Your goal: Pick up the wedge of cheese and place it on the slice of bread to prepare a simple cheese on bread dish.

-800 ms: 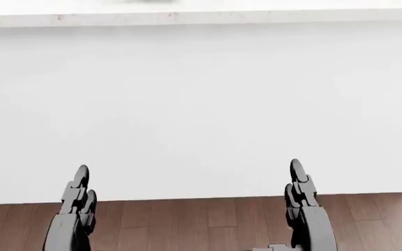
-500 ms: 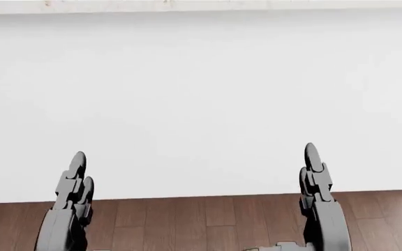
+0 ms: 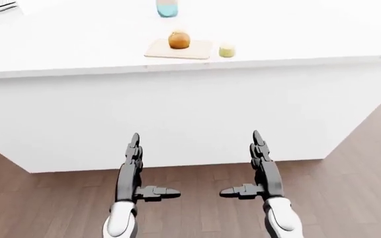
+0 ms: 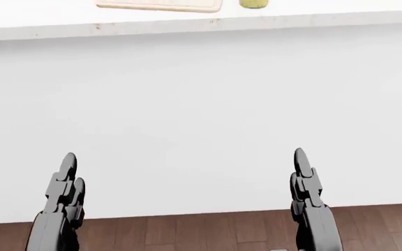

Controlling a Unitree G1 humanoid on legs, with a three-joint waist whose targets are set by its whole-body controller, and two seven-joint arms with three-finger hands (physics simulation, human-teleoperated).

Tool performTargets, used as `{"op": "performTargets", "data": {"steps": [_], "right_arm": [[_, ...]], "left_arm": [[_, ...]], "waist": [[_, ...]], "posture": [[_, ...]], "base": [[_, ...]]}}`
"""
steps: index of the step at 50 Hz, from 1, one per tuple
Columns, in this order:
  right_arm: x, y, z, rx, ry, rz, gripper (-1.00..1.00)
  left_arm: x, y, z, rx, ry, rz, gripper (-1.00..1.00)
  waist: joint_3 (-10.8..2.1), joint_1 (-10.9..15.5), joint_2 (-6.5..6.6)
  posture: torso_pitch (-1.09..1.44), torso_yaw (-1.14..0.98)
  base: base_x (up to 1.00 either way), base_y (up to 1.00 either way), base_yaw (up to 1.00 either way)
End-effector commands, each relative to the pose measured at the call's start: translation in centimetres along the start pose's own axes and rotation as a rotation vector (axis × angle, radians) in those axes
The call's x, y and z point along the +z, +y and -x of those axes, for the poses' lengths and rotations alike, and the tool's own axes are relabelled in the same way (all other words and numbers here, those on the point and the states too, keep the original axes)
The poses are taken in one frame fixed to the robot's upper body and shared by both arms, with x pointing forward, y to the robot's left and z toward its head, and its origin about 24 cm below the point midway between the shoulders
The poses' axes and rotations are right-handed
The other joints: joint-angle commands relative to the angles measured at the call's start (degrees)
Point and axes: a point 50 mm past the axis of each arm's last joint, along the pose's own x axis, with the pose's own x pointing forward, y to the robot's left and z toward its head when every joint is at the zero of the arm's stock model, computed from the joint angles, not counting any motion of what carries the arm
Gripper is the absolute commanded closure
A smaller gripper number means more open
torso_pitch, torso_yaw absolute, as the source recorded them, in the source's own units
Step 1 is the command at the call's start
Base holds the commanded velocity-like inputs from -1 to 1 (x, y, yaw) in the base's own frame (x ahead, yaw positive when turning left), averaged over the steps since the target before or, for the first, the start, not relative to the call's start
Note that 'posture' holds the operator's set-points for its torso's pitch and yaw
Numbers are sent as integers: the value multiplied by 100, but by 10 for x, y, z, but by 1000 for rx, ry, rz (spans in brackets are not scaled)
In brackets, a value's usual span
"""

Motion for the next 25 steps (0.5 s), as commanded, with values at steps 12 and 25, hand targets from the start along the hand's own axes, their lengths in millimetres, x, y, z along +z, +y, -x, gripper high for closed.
{"op": "performTargets", "data": {"steps": [12,25], "right_arm": [[21,-7,-2,-27,-112,13,-100],[25,-7,-1,-28,-110,17,-100]], "left_arm": [[21,-6,0,-25,-112,2,-100],[20,-8,-1,-31,-108,-1,-100]], "waist": [[-24,-92,-573],[-2,-140,-237]], "posture": [[0,0],[0,0]], "base": [[0,26,0],[0,22,0]]}}
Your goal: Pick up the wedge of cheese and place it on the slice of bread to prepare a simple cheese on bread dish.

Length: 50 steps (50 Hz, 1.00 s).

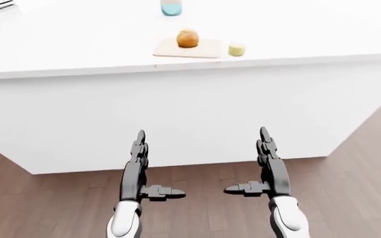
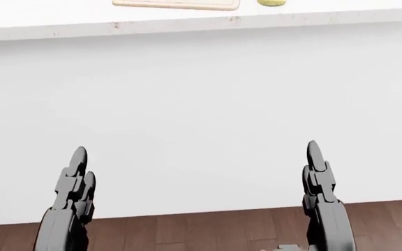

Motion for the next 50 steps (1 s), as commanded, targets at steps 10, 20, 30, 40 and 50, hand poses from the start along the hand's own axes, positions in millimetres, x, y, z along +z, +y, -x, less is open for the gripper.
{"op": "performTargets", "data": {"steps": [10,20,30,40,50], "right_arm": [[16,2,-1,12,-73,-7,-100],[17,3,-3,15,-63,-10,-100],[23,3,-21,12,-27,-14,-100],[91,-37,-68,-61,-27,30,-100],[192,-62,-105,-39,-83,69,-100]], "left_arm": [[12,3,-1,11,-68,-12,-100],[13,4,-2,18,-71,-13,-100],[47,7,-19,48,-135,-13,-100],[129,9,-83,26,-143,-55,-100],[196,13,-134,62,-164,-128,-100]], "waist": [[-5,32,-624],[-125,-86,160],[-175,103,-361],[-324,133,-292],[-285,117,-313]], "posture": [[0,0],[0,0],[0,0],[0,0],[0,0]], "base": [[0,45,0],[0,24,0],[0,0,0],[0,0,0],[0,0,0]]}}
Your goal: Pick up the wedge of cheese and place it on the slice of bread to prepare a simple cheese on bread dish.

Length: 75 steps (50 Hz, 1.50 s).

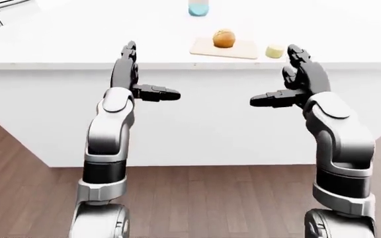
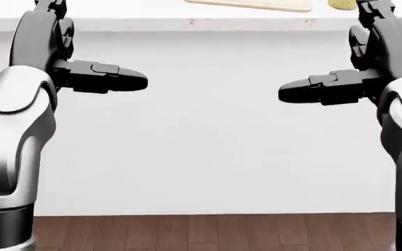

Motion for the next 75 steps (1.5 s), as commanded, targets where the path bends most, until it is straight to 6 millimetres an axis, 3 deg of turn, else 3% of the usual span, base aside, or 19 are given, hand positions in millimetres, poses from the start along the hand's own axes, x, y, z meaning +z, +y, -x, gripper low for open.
{"op": "performTargets", "data": {"steps": [1,7,8,16,21,28,32,35,38,45,48,49,50,51,59,63,64,70,75], "right_arm": [[33,-5,1,2,-84,10,-100],[72,-20,-3,-28,-104,34,-100],[75,-23,-3,-33,-106,33,-100],[90,-35,0,-58,-105,43,-100],[95,-35,3,-57,-108,52,-100],[100,-34,3,-54,-111,58,-100],[100,-34,3,-52,-109,58,-100],[102,-34,4,-49,-109,59,-100],[103,-33,4,-47,-110,61,-100],[104,-32,3,-44,-109,61,-100],[106,-32,4,-42,-111,63,-100],[107,-33,5,-43,-111,64,-100],[108,-33,5,-43,-111,65,-100],[108,-33,6,-43,-111,66,-100],[109,-34,8,-43,-111,70,-100],[112,-34,9,-41,-111,71,-100],[112,-34,9,-41,-111,72,-100],[112,-36,10,-45,-109,70,-100],[112,-37,11,-45,-108,70,-100]], "left_arm": [[35,2,0,9,-117,-7,-100],[69,7,0,22,-161,-23,-100],[74,7,0,22,-168,-24,-100],[92,6,2,25,-194,-33,-100],[95,6,3,28,-203,-37,-100],[97,7,4,31,-208,-39,-100],[96,7,4,31,-207,-41,-100],[98,6,4,30,-209,-42,-100],[100,6,6,33,-217,-45,-100],[100,7,7,33,-220,-46,-100],[101,6,7,31,-220,-45,-100],[101,6,8,31,-221,-45,-100],[102,6,8,31,-222,-45,-100],[103,6,8,31,-223,-44,-100],[104,5,9,29,-227,-48,-100],[106,5,9,29,-229,-49,-100],[107,5,9,29,-230,-49,-100],[108,3,9,25,-231,-50,-100],[108,2,10,24,-232,-51,-100]], "waist": [[-164,-6,-21],[-95,-12,-42],[-227,-18,-33],[19,-1,34],[137,4,-65],[24,0,-88],[55,-37,58],[-32,-90,339],[88,-43,401],[73,73,59],[-9,117,-302],[-184,123,-513],[28,60,-310],[92,106,-429],[94,-32,-18],[-59,-120,478],[-57,-88,362],[-10,-8,278],[29,77,-34]], "posture": [[0,0],[0,0],[0,0],[0,0],[0,0],[0,0],[0,0],[0,0],[0,0],[0,0],[0,0],[0,0],[0,0],[0,0],[0,0],[0,0],[0,0],[0,0],[0,0]], "base": [[0,0,0],[0,0,0],[8,0,0],[17,0,0],[32,0,0],[33,0,0],[32,0,0],[33,0,0],[33,0,0],[33,0,0],[32,0,0],[33,0,0],[33,0,0],[32,0,0],[33,0,0],[33,0,0],[34,0,0],[33,0,0],[33,0,0]]}}
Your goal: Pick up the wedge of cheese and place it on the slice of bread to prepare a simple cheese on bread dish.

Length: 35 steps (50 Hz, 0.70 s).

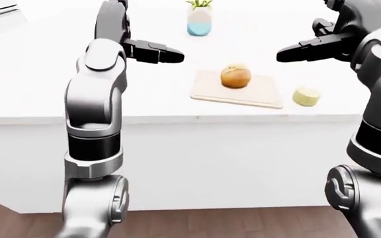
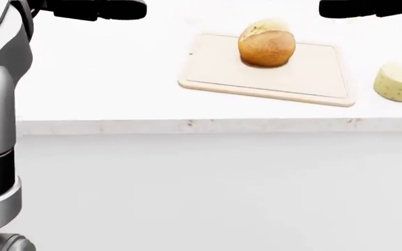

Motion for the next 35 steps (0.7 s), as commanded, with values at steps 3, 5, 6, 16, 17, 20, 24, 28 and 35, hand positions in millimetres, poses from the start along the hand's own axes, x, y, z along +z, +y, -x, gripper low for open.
{"op": "performTargets", "data": {"steps": [3,5,6,16,17,20,24,28,35], "right_arm": [[12,-5,4,-28,-58,5,-100],[11,-4,2,-26,-56,4,-100],[11,-4,2,-25,-56,4,-100],[10,-2,0,-20,-54,6,-100],[10,-2,0,-20,-53,5,-100],[9,-2,0,-21,-53,4,-100],[9,-3,1,-21,-54,4,-100],[10,-3,2,-21,-55,4,-100],[12,-6,3,-25,-55,4,-100]], "left_arm": [[18,0,3,2,-81,1,-100],[16,0,3,2,-78,1,-100],[16,1,3,3,-78,1,-100],[14,2,3,6,-76,4,-100],[14,2,2,6,-76,4,-100],[15,2,3,5,-76,3,-100],[15,2,3,4,-77,4,-100],[16,3,3,5,-79,5,-100],[17,2,3,4,-79,4,-100]], "waist": [[-245,14,-216],[-35,-5,-306],[-59,-48,-276],[-122,-208,389],[-200,-225,569],[-81,-198,546],[-136,-122,398],[-102,-59,194],[-65,-38,-288]], "posture": [[0,0],[0,0],[0,0],[0,0],[0,0],[0,0],[0,0],[0,0],[0,0]], "base": [[33,0,0],[33,0,0],[33,0,0],[33,0,0],[32,0,0],[33,0,0],[33,0,0],[32,0,0],[33,0,0]]}}
